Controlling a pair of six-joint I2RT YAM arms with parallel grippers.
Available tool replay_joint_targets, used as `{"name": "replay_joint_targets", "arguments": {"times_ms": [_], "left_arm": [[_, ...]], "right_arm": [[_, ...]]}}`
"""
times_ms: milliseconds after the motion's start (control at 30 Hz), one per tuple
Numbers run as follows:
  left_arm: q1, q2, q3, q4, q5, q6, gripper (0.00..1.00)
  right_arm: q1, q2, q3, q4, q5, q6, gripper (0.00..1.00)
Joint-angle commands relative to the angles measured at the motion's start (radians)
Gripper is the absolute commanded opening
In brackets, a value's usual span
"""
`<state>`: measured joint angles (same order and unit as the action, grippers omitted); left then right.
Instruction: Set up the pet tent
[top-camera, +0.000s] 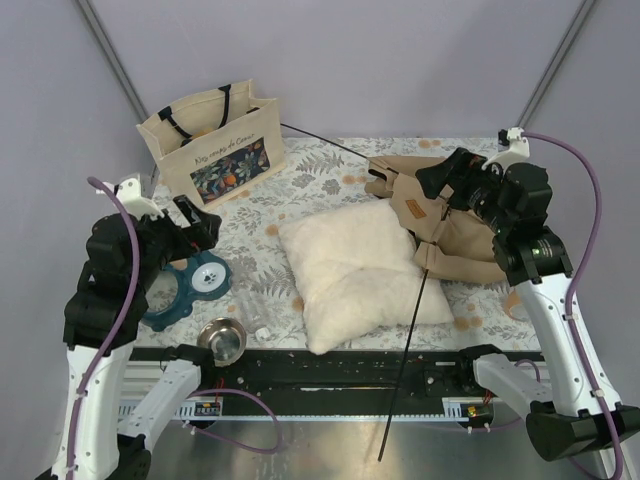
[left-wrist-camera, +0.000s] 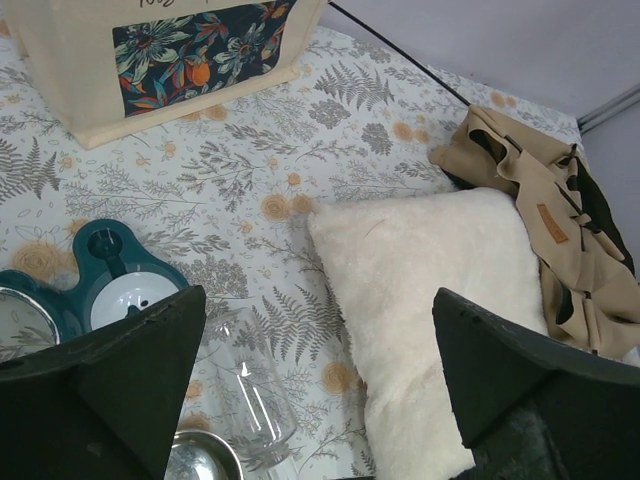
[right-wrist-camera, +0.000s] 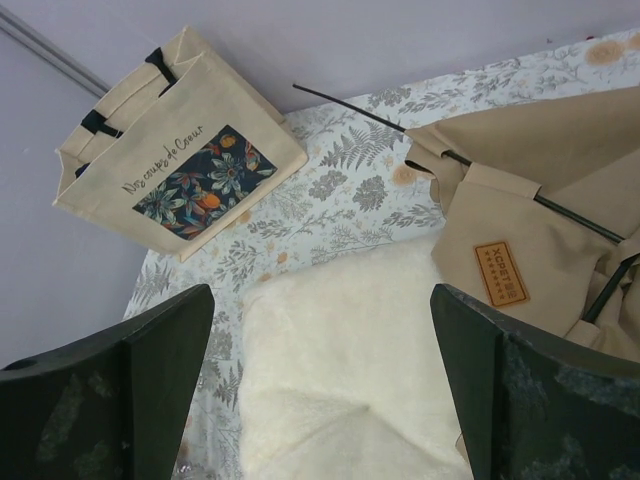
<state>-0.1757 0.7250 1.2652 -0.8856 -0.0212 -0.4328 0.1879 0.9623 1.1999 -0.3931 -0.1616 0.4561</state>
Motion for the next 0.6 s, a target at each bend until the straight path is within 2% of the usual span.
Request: {"name": "replay_joint_targets", "arguments": {"times_ms": [0, 100, 267, 433, 567], "left_arm": [[0.002, -0.053, -0.006, 0.022, 0.073, -0.023, 0.99], [0.002, -0.079, -0.016, 0.025, 0.145, -0.024, 0.99], [0.002, -0.114, -0.036, 0.025, 0.233, -0.044, 0.99], [0.002, -0.148, -0.084, 0.036, 0.328, -0.089, 0.99], [0.002, -0.18, -0.182, 0.077, 0.44, -0.136, 0.99]], "right_arm": [[0.002, -0.043, -0.029, 0.036, -0.032, 0.067, 1.0], [0.002, -0.062, -0.034, -0.005, -0.041, 0.072, 1.0], [0.004, -0.053, 0.036, -0.245, -0.124, 0.029, 0.99], [0.007, -0.144, 0.009, -0.398, -0.19, 0.038, 1.0], [0.007, -0.227, -0.039, -0.533, -0.234, 0.052, 0.99]]}}
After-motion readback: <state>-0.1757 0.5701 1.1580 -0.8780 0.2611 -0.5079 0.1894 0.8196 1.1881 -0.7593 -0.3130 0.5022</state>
